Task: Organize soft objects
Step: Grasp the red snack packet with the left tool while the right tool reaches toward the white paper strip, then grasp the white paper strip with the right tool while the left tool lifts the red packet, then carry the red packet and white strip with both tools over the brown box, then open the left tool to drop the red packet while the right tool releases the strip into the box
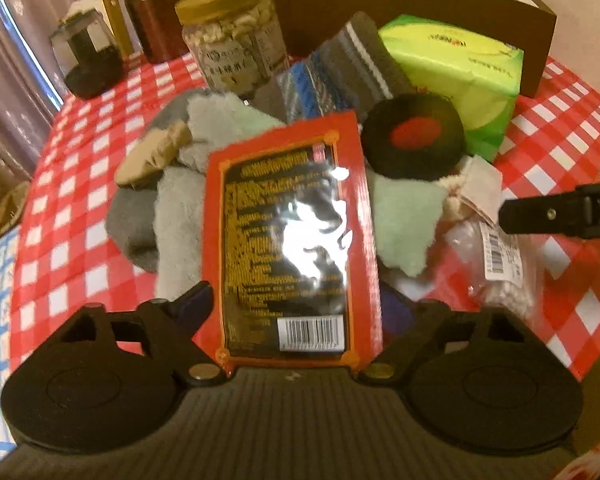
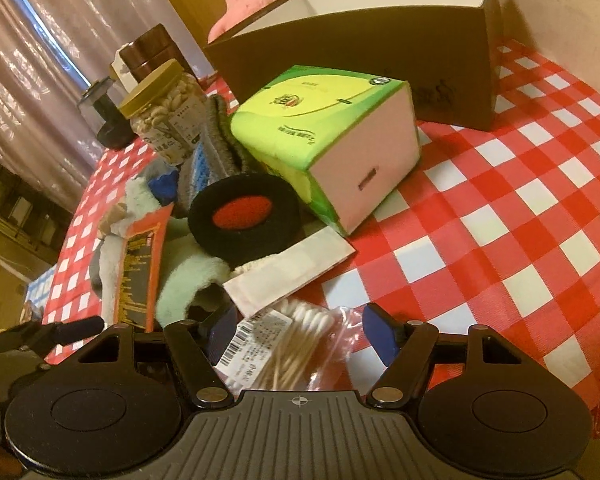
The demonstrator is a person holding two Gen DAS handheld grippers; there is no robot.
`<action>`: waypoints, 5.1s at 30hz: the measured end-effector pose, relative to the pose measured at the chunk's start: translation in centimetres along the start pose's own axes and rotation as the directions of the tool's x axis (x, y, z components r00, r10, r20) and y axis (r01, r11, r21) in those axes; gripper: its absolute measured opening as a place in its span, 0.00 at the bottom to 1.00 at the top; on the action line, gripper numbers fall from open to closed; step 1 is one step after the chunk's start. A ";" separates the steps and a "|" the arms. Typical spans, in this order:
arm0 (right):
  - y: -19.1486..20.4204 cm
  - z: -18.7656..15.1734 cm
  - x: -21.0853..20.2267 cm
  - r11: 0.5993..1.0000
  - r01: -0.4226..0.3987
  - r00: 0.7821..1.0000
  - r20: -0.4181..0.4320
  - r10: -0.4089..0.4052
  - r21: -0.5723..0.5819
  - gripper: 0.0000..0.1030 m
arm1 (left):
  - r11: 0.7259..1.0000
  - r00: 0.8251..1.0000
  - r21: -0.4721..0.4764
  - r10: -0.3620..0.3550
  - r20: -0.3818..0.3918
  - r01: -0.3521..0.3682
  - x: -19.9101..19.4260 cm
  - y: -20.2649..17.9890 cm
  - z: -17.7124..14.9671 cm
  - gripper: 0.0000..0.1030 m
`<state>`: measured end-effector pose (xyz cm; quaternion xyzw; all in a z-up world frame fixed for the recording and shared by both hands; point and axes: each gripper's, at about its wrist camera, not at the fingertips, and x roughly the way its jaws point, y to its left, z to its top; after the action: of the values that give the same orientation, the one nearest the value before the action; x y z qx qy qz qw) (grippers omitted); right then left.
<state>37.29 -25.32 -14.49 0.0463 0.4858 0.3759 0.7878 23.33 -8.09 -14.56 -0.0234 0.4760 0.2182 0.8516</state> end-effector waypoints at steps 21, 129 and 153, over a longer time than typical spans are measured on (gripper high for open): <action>-0.5 -0.1 0.1 0.998 0.008 1.000 0.005 -0.008 0.062 0.68 | 0.995 0.997 0.084 0.040 0.061 -0.045 -3.9 4.9 2.7 0.25; -12.0 26.3 1.8 0.990 0.118 0.965 0.225 -0.132 0.078 0.40 | 0.917 0.912 0.263 -0.356 0.205 0.299 9.4 -5.9 39.2 0.42; -9.7 21.8 -4.5 0.995 0.056 0.946 0.315 -0.078 0.079 0.68 | 0.938 0.919 0.110 -0.345 0.193 0.329 1.3 3.4 29.1 0.42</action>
<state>58.89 -28.71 -4.06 0.1166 0.3667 0.3195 0.8659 45.84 2.65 0.80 -0.0496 0.3807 0.0516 0.9219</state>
